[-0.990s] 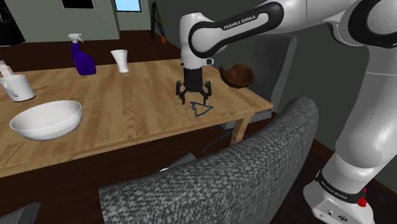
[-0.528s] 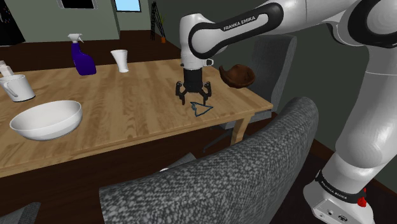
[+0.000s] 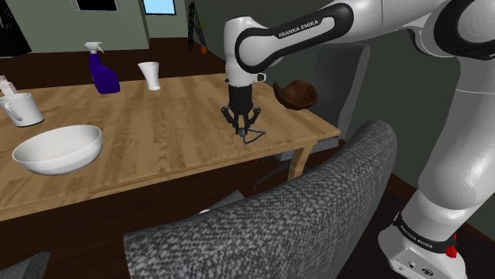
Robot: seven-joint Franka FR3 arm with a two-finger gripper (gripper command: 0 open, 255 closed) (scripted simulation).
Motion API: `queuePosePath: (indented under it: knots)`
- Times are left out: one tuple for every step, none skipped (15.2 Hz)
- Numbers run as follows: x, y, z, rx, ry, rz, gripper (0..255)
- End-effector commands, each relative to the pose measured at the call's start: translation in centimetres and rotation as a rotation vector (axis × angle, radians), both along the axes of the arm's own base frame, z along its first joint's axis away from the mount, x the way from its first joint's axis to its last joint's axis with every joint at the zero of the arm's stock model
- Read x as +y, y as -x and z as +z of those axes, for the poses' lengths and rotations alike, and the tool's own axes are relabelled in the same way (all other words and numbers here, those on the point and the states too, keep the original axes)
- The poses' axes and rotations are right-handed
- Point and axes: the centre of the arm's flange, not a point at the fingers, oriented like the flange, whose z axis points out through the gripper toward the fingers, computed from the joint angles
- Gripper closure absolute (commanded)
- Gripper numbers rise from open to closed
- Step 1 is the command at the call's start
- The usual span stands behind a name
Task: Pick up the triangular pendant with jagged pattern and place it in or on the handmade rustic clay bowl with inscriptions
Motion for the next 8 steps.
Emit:
queuePosePath:
  knots:
    - [0.0, 0.0, -0.2, 0.002, 0.000, 0.000, 255]
    - [0.0, 0.0, -0.1, 0.002, 0.000, 0.000, 255]
    - [0.0, 0.0, 0.4, 0.002, 0.000, 0.000, 255]
    - [0.0, 0.0, 1.0, 0.002, 0.000, 0.000, 255]
    - [0.0, 0.0, 1.5, 0.002, 0.000, 0.000, 255]
    - [0.0, 0.0, 2.0, 0.002, 0.000, 0.000, 255]
    - [0.0, 0.0, 2.5, 0.002, 0.000, 0.000, 255]
    - [0.0, 0.0, 3.1, 0.002, 0.000, 0.000, 255]
